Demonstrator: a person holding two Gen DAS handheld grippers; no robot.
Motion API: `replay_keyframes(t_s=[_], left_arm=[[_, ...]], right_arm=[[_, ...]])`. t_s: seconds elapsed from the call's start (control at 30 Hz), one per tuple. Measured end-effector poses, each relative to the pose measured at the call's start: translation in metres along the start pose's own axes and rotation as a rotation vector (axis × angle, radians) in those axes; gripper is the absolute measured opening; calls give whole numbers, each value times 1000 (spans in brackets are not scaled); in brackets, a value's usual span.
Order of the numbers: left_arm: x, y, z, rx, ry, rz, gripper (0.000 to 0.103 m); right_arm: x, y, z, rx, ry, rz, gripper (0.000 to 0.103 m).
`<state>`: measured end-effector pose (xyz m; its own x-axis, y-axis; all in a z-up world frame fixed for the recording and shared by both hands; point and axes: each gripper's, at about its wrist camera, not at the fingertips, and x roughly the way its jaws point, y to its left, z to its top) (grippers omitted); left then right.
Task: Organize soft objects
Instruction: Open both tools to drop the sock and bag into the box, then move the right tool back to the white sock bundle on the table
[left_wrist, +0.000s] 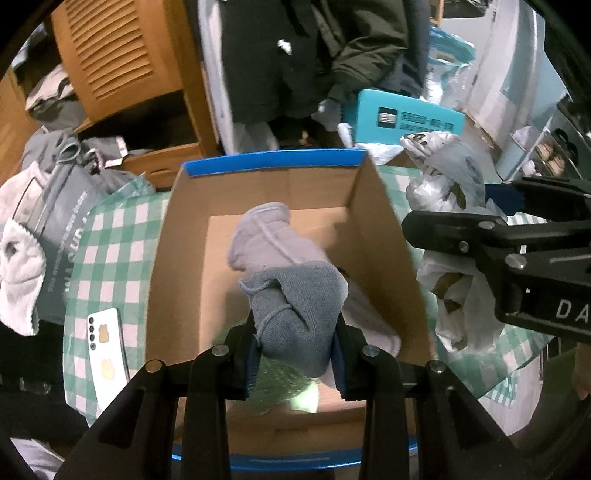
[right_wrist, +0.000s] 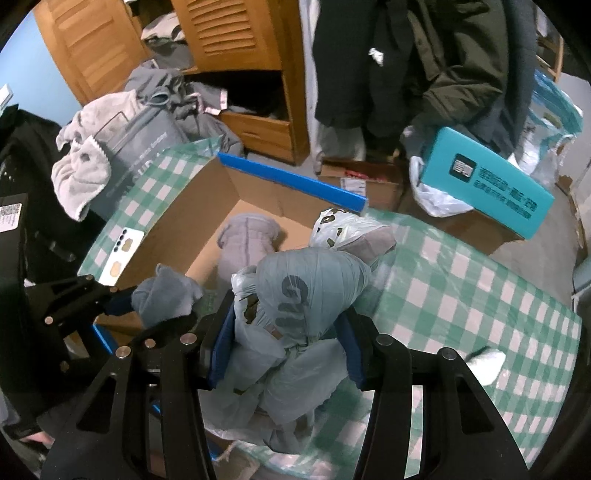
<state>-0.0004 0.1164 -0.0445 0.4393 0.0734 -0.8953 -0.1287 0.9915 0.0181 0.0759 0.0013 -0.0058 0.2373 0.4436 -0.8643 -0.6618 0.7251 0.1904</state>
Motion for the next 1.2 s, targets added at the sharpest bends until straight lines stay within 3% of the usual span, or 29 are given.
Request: replay_keyframes(t_s=[0.4, 0.57, 0.63, 0.7, 1.2], left_arm=[[12, 28, -4, -57, 25, 31, 33], [13, 32, -4, -73, 27, 43, 44], [13, 33, -4, -74, 23, 52, 51], [12, 33, -3, -74, 17, 56, 57], [6, 11, 7, -44, -4, 33, 67]], right_arm=[[29, 28, 13, -59, 54, 21, 52], [32, 34, 13, -89, 54, 7, 59], [33, 35, 13, -96, 51, -8, 71], [31, 35, 12, -108, 44, -31, 73], [14, -14, -3, 15, 34, -70, 76]])
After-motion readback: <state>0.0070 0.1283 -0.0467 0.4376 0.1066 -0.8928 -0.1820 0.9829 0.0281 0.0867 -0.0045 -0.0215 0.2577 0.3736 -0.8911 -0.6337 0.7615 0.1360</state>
